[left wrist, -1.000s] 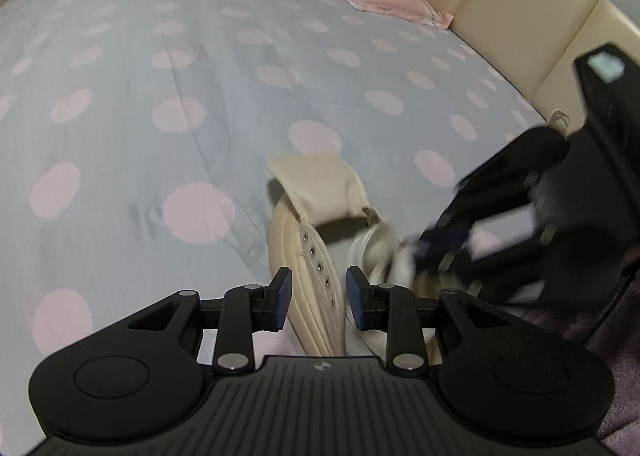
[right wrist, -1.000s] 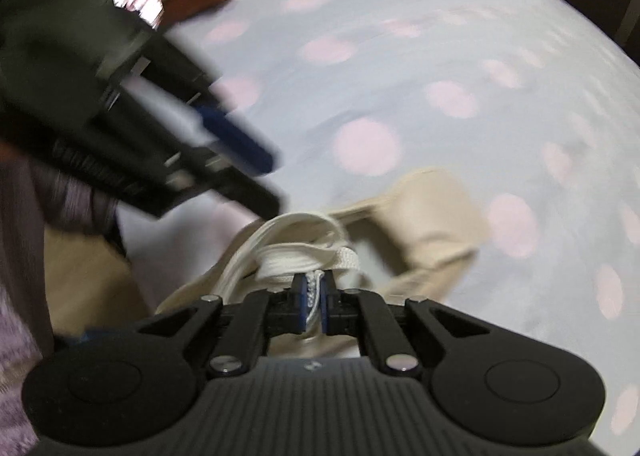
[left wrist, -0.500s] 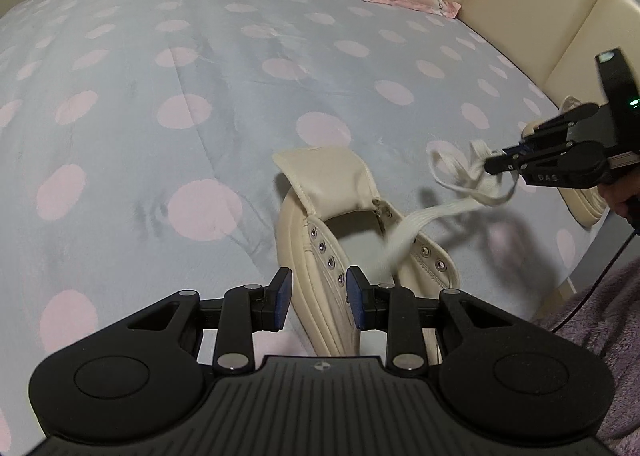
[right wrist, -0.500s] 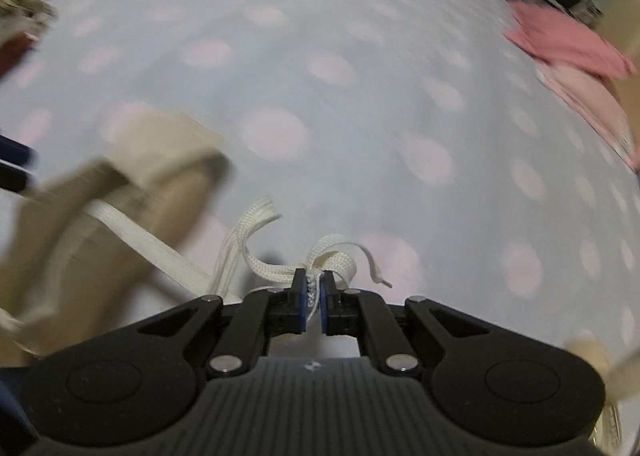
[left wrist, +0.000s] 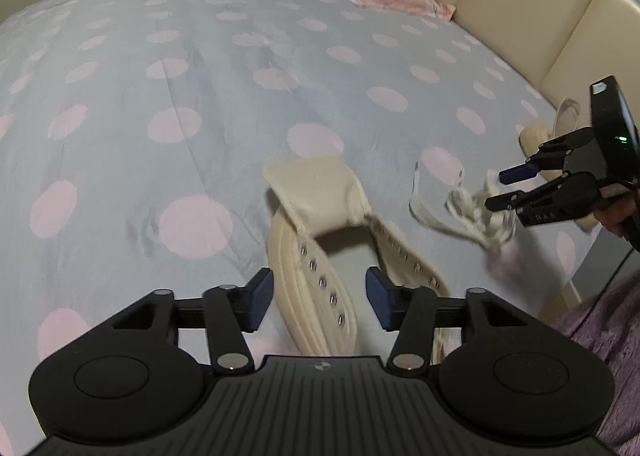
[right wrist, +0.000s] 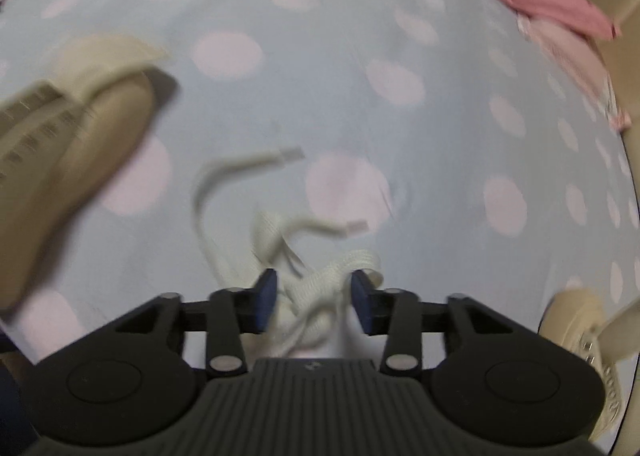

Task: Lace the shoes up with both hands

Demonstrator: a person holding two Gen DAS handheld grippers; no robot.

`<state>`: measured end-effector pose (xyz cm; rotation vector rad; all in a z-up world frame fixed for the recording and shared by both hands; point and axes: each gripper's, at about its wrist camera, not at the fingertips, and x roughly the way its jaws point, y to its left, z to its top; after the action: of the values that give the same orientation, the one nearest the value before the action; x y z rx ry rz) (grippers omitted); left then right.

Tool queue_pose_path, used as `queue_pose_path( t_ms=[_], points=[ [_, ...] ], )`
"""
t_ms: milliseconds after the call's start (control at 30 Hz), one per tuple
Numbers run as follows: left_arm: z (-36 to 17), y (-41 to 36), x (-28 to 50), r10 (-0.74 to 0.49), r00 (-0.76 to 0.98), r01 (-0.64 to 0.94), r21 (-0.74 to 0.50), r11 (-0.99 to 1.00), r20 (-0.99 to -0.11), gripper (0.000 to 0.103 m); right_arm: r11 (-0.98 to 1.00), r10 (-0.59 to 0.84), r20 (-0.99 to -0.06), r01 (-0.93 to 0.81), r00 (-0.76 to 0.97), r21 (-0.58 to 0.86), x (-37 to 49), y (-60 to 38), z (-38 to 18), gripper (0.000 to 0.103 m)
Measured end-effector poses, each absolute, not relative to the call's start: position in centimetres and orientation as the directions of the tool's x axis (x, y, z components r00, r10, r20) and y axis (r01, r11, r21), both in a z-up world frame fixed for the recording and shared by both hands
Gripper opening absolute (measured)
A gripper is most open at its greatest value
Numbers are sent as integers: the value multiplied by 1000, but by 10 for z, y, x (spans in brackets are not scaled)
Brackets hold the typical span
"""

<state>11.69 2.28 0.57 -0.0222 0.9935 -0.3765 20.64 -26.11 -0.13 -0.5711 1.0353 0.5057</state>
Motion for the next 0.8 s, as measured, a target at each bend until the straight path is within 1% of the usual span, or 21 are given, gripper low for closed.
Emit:
queue_pose_path(
  t_ms=[33,100,200,300,400,467,667,800],
  points=[
    [7,22,119,-319,493,299,-187,936,-809,49,743,127,-897,-640,423,-197,205,-258,-1,46],
    [9,22,127,-319,504,285,-194,939,-803,49,740,187,-883,-653,430,-161,203,-247,16,47],
    [6,23,143,-320,506,247,-221,943,-801,49,729,300,-865,-681,403,-64,206,-231,32,47],
    [-5,29,159,-274,499,170,-217,961,-822,49,727,363,-850,-687,382,2,214,-209,34,47],
    [-18,44,176,-225,490,59,-225,973,-842,49,725,352,-852,-688,387,-14,225,-187,25,46],
    [-28,54,186,-220,475,18,-241,970,-852,49,731,346,-861,-682,373,-2,235,-176,16,46],
    [-58,57,203,-265,412,11,-286,958,-872,49,757,330,-891,-652,313,51,259,-160,-8,46],
    [-64,60,205,-302,405,15,-324,946,-863,49,769,339,-899,-632,277,95,270,-156,-20,47]
  ],
)
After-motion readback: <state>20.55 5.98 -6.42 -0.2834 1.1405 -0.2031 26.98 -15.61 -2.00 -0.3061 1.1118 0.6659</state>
